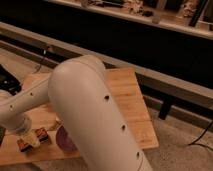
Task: Place the eraser on the white sponge
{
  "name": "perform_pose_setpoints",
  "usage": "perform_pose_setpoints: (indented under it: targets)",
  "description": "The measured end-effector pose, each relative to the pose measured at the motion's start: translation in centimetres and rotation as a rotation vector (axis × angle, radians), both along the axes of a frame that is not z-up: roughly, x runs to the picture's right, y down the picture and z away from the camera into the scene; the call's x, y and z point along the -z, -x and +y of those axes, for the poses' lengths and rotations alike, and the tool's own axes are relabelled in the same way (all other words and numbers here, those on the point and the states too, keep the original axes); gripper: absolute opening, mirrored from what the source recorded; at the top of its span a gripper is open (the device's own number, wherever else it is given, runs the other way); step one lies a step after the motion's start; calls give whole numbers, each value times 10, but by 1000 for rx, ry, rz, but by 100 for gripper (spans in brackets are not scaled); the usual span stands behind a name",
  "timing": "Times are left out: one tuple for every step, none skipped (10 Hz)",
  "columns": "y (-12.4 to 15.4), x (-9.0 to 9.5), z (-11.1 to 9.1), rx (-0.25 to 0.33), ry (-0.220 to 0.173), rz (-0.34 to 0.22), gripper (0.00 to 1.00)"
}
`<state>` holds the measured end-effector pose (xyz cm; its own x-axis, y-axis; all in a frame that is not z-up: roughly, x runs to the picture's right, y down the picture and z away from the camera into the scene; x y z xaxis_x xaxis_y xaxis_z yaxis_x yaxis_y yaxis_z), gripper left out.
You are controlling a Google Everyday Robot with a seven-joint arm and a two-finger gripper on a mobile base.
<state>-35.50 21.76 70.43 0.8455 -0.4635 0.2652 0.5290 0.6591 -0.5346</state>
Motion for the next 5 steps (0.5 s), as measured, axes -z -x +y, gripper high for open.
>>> perform_pose_setpoints:
  targets:
    - [-11, 4, -10, -30, -19, 33, 80]
    - [-22, 7, -17, -59, -35, 67, 80]
    - [-52, 14, -28, -123, -60, 144, 80]
    - [-81, 20, -34, -183, -75, 221, 80]
    - [-100, 24, -33, -216, -77, 272, 80]
